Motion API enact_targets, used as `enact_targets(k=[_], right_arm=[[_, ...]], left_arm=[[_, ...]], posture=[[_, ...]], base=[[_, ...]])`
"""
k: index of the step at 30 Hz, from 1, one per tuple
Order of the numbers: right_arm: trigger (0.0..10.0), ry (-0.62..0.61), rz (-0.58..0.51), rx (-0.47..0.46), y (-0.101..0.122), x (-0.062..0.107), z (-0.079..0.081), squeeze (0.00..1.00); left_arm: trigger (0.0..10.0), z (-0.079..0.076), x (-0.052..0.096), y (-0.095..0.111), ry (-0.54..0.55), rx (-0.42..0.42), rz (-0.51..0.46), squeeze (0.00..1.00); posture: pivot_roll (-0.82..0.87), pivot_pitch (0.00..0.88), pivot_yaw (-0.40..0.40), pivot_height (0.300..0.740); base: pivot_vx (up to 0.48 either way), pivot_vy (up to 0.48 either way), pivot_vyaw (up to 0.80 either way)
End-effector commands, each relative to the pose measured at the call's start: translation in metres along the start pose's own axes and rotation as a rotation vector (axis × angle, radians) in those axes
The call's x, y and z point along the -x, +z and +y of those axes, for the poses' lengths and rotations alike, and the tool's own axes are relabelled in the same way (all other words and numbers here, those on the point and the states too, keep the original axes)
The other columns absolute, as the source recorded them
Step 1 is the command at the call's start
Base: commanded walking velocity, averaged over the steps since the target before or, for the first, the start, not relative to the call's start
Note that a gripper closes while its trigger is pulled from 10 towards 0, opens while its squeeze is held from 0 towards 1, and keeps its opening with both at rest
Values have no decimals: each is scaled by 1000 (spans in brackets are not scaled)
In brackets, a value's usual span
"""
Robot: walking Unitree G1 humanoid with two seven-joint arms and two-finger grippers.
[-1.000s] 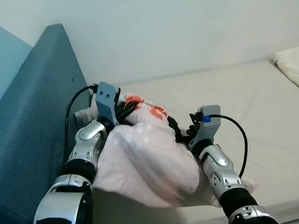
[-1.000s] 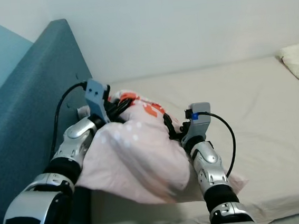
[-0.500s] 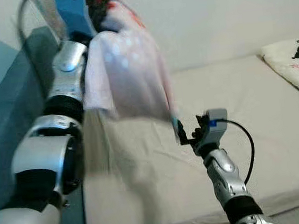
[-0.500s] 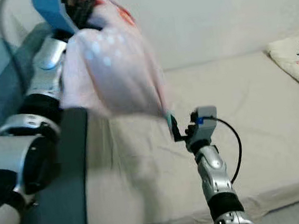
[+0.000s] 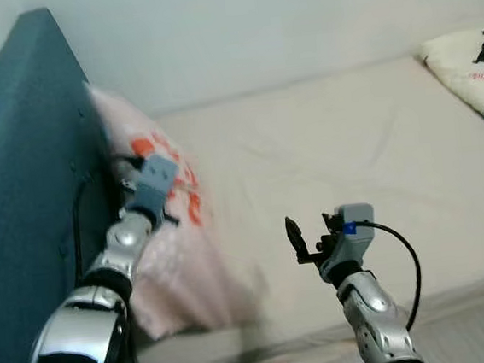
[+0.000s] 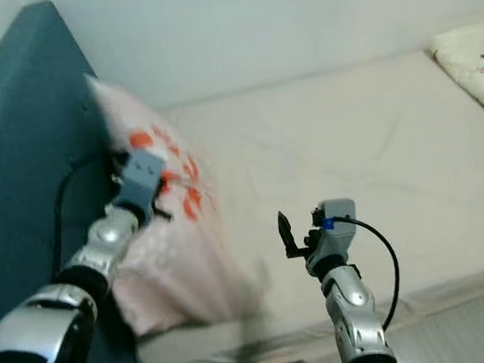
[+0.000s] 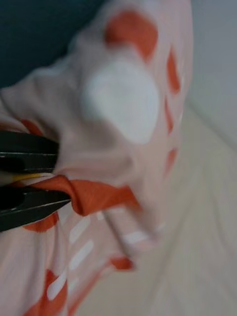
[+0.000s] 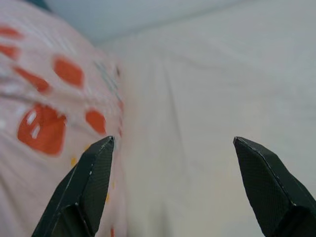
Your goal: Clean up the room
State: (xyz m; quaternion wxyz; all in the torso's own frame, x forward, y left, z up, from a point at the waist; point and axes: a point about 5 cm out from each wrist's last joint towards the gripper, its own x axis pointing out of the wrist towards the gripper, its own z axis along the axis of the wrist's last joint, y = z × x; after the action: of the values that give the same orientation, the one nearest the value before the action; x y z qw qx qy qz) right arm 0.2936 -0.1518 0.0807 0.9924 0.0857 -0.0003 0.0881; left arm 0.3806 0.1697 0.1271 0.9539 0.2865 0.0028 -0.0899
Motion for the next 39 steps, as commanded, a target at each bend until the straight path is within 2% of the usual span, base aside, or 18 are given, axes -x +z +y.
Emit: enact_targets(k=[1,4,7,11,14,17,22,25,30,31,34,36,39], right_arm=[[10000,6,30,-3,-5,5,4,0],[10000,-8,43,-3,-7,10,1,0],[10000,-29,64,5,-9,15,-2,0],[10000,-59,88,25,-10,17,-3,0],[10000,-77,112,49,-11,20,-3,0],[10000,-78,118,55,-11,21,-2,0],[10000,-86,126,73,-10,22,-4,0],[10000,-98,126,81,-7,19,-6,0],[10000,-110,126,84,-5,17,-7,0],[10000,-125,126,97,-3,16,-9,0],[10000,-137,129,107,-3,15,-11,0],[10000,-151,130,110,-2,14,-14,0],[10000,-156,142,119,-2,13,-18,0]], left_arm=[[10000,11,1,-1,16,-75,-3,0],[10000,19,0,-2,31,-88,18,0],[10000,22,1,-6,43,-49,53,0],[10000,4,7,-19,-14,-77,97,0],[10000,-14,13,-31,-57,-149,135,0],[10000,-18,15,-35,-52,-182,152,0],[10000,-15,15,-35,2,-243,156,0],[10000,-4,11,-30,68,-291,146,0],[10000,10,8,-24,114,-305,136,0],[10000,28,6,-17,153,-371,116,0],[10000,39,5,-13,170,-432,103,0],[10000,53,5,-11,188,-467,111,0],[10000,63,9,-20,104,-453,186,0]], posture=[[-290,319,38,740],[-284,335,42,740],[-281,356,48,740],[-289,371,46,740],[-296,378,41,740],[-297,379,39,740],[-300,376,37,740],[-295,366,38,740],[-293,359,38,740],[-290,354,36,740],[-286,348,37,740],[-282,344,36,740],[-271,338,40,740]], base=[[0,0,0],[0,0,0],[0,0,0],[0,0,0],[0,0,0],[0,0,0],[0,0,0],[0,0,0],[0,0,0],[0,0,0],[0,0,0],[0,0,0],[0,0,0]])
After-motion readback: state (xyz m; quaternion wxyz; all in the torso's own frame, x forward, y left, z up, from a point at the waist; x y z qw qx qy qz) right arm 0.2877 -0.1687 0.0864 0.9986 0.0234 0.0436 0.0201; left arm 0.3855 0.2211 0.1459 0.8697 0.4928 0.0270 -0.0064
